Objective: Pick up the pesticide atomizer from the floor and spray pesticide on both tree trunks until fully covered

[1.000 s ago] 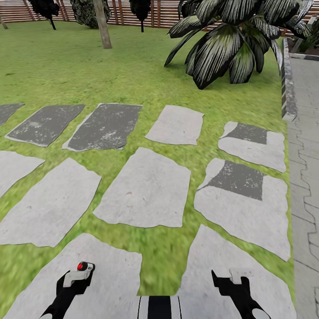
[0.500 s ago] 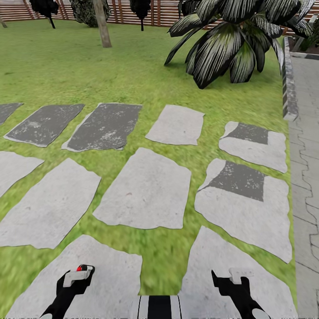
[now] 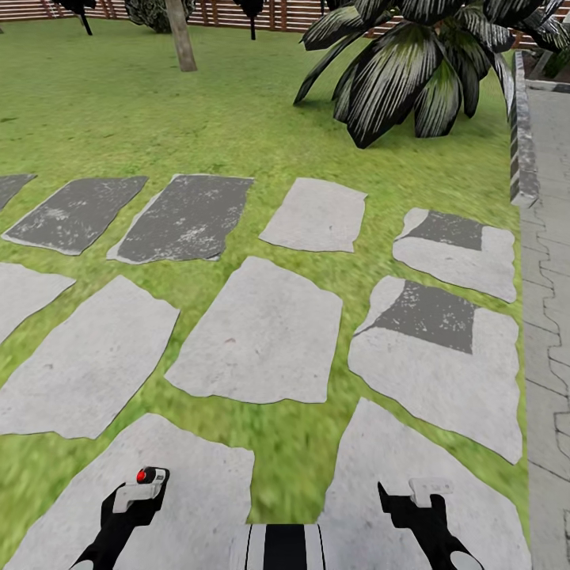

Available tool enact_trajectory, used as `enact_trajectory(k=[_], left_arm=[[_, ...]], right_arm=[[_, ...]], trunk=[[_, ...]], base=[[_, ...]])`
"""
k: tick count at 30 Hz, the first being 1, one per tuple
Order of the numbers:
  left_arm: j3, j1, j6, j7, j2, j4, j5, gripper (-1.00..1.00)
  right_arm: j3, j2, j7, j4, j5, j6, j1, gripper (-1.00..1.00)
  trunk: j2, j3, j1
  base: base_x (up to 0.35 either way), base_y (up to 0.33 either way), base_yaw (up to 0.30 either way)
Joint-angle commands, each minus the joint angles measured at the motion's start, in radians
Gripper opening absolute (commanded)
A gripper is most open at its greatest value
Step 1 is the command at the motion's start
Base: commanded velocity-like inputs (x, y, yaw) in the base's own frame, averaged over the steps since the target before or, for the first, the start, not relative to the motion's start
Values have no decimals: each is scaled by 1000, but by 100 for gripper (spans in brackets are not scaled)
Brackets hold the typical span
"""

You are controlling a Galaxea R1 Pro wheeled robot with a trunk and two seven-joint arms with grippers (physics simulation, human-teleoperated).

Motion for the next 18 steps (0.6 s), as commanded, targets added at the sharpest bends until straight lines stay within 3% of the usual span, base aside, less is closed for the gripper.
enact_trajectory(k=[1, 5, 18], left_arm=[[8, -1, -2, -9, -1, 1, -2, 100], [8, -1, -2, -9, 0, 1, -2, 100], [9, -1, -2, -8, -1, 1, -1, 100]], right_arm=[[0, 0, 0, -2, 1, 6, 0, 100], [0, -1, 0, -2, 1, 6, 0, 100], [-1, 0, 0, -2, 1, 6, 0, 100]], trunk=[[0, -1, 0], [-1, -15, 1], [-1, -19, 1]], base=[[0, 0, 0], [0, 0, 51], [21, 10, 23]])
